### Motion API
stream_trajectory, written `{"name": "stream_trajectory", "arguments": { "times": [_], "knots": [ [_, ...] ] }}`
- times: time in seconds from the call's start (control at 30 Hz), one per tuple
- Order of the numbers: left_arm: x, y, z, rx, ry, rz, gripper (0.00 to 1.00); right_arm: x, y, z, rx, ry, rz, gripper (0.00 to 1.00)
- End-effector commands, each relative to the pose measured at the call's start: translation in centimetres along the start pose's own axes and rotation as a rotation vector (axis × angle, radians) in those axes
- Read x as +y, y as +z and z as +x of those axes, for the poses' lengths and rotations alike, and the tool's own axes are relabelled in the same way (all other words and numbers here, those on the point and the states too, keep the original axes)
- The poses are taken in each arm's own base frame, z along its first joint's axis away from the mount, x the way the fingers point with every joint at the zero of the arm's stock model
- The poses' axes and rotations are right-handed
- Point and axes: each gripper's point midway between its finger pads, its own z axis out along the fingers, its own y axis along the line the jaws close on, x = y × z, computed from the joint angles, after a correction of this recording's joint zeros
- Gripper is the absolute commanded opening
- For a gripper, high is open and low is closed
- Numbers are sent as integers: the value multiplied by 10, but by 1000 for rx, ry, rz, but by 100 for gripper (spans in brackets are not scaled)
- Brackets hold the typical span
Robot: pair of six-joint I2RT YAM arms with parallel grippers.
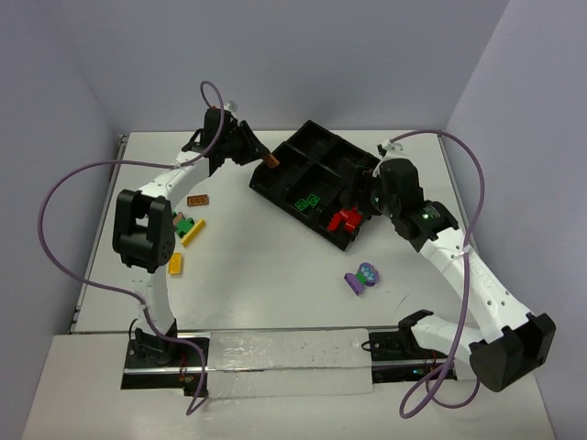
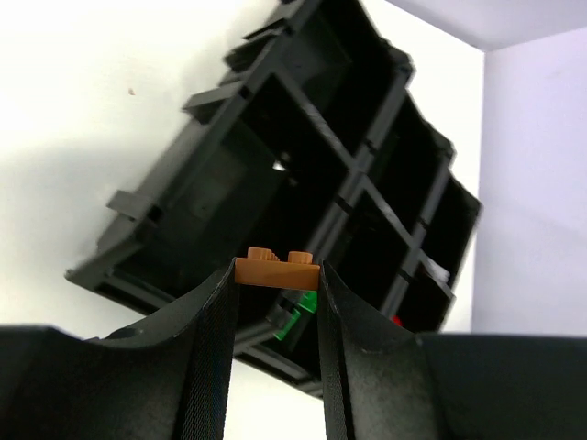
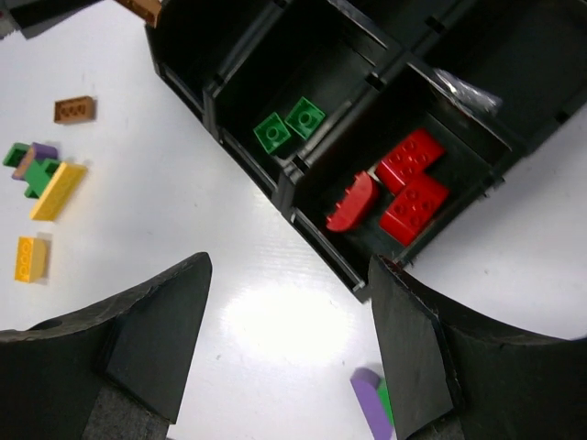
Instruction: Sort the legos into containers by color
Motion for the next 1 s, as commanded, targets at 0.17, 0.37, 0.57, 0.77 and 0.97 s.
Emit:
{"name": "stream_trajectory", "arguments": {
  "times": [0.17,0.37,0.57,0.77,0.97],
  "knots": [
    [4,30,-4,-5,63,-47,47,-27,-22,22,25,33,113,77],
    [-5,36,4,35,94,-13,87,-39,-23,35,60,35,166,77],
    [-32,7,5,30,140,33,92,-46,-31,48,77,51,187,77],
    [-50,-56,15,-9,180,48,92,-53,-30,99,171,91,192,77],
    [-48,-111,48,-10,199,65,92,-53,-25,148,250,177,186,78]
  ]
}}
